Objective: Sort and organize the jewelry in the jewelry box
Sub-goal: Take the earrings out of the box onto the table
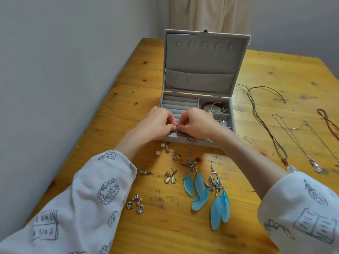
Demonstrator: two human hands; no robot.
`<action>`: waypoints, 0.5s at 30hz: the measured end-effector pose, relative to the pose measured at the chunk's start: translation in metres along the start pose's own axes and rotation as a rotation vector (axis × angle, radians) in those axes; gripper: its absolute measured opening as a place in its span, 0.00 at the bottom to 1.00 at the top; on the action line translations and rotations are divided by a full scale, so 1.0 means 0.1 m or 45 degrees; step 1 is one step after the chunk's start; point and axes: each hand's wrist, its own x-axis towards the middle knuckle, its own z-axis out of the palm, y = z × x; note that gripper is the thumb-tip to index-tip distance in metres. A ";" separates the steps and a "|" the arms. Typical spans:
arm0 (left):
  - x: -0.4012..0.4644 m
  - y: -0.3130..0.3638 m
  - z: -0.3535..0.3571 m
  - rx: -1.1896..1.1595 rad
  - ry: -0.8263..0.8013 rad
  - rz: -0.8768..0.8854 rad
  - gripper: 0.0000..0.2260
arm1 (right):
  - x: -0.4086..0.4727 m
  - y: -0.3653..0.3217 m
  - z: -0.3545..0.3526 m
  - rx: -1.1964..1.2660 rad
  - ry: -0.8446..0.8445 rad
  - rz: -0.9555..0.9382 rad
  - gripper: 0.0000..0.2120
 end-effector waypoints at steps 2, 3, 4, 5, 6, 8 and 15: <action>-0.03 0.00 0.01 -0.012 0.008 -0.010 0.05 | -0.01 -0.01 0.00 0.013 0.011 0.002 0.06; -0.06 0.00 0.01 -0.028 0.011 -0.016 0.06 | -0.03 0.00 0.01 0.026 0.025 0.001 0.07; -0.08 0.00 0.00 -0.049 0.019 -0.022 0.07 | -0.05 0.00 0.02 0.045 0.044 0.001 0.07; -0.12 0.01 -0.01 -0.067 0.031 -0.026 0.06 | -0.07 0.01 0.03 0.069 0.068 0.003 0.08; -0.16 0.01 -0.02 -0.077 0.046 -0.028 0.05 | -0.10 0.01 0.04 0.093 0.094 0.004 0.08; -0.26 0.02 -0.05 -0.081 0.072 -0.027 0.04 | -0.17 0.00 0.03 0.119 0.144 -0.005 0.09; -0.96 0.12 -0.03 -0.152 0.114 -0.064 0.01 | -0.86 -0.24 0.04 0.228 0.188 -0.187 0.05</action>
